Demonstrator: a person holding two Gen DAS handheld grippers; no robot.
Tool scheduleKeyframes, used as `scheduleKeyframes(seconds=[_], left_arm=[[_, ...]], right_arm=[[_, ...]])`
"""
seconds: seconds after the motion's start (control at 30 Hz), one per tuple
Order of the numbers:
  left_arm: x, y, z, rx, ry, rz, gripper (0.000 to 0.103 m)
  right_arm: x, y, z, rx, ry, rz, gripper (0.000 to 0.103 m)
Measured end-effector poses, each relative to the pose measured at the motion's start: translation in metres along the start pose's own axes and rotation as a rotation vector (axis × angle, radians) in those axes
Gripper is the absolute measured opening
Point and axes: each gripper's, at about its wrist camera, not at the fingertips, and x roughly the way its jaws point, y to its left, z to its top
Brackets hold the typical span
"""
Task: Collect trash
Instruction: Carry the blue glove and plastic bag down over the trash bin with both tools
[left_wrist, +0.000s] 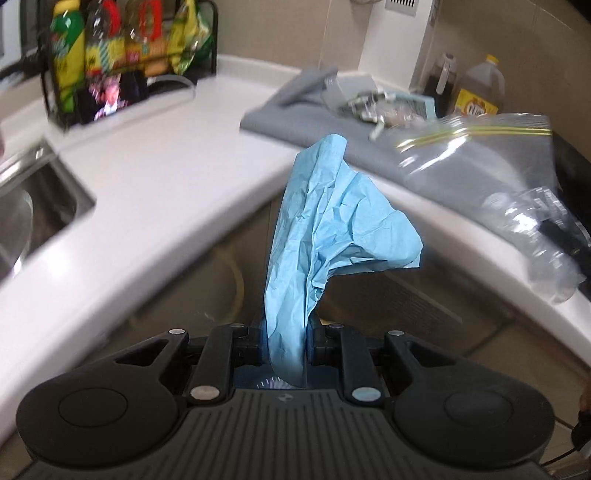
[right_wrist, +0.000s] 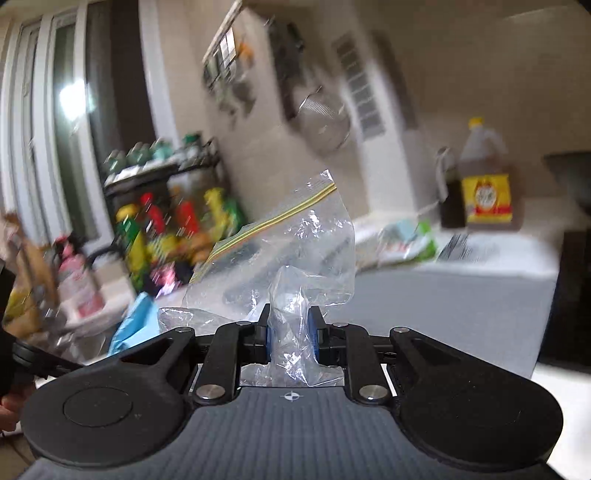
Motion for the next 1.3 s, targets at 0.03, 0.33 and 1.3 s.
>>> scheduleKeyframes(seconds=[0.03,0.33,1.3], left_arm=[[-0.001,0.001,-0.010,-0.003,0.004,-0.003,0.021],[-0.001,0.003,-0.057,-0.007,0.041,0.032,0.021],[0.013,0.005,-0.056,0.010,0.083,0.018,0.021]], right_arm=[[0.000,0.008,-0.008,-0.017,0.032,0.003,0.020],[0.002,0.041,-0.058,-0.046,0.239,-0.008,0.020],[0.019,0.060,-0.064,-0.106,0.332,-0.051,0.020]])
